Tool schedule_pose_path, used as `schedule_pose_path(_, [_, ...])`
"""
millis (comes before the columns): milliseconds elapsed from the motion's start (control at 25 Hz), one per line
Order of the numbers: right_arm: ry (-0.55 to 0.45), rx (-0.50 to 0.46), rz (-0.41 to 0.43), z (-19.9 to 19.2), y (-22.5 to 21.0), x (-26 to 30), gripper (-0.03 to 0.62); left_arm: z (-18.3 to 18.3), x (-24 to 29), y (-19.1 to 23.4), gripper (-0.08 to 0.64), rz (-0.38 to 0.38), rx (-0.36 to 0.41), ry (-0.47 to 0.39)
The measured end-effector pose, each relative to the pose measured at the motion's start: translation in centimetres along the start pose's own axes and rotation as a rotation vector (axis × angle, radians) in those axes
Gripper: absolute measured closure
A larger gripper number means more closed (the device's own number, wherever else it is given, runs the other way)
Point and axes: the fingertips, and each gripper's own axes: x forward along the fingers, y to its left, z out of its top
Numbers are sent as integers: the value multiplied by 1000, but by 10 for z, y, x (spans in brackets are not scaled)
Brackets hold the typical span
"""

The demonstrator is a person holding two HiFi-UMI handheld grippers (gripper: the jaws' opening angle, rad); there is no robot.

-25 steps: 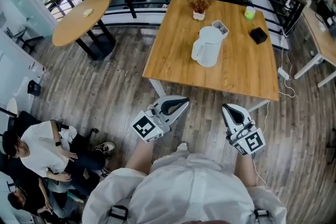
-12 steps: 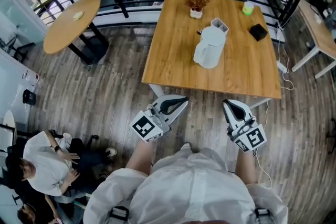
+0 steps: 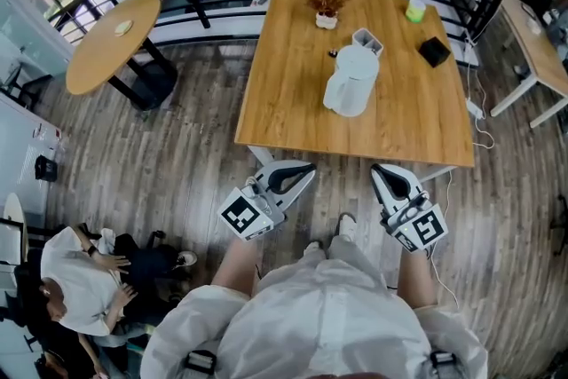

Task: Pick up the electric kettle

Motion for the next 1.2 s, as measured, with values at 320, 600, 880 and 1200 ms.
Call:
schedule_pose_path(320, [7,31,8,-29,-45,30,578,-17,19,28,551,48,-11,18])
schedule_pose_path(600, [31,106,-13,-79,-86,77,578,-40,33,57,551,83,-15,23])
schedule_pose_path(880, [87,142,10,-118,-111,113,535,-66,49,78,551,65,-29,44])
schedule_pose_path(1200, [131,159,31,-144,-123,131,486,-84,59,96,551,65,-52,50])
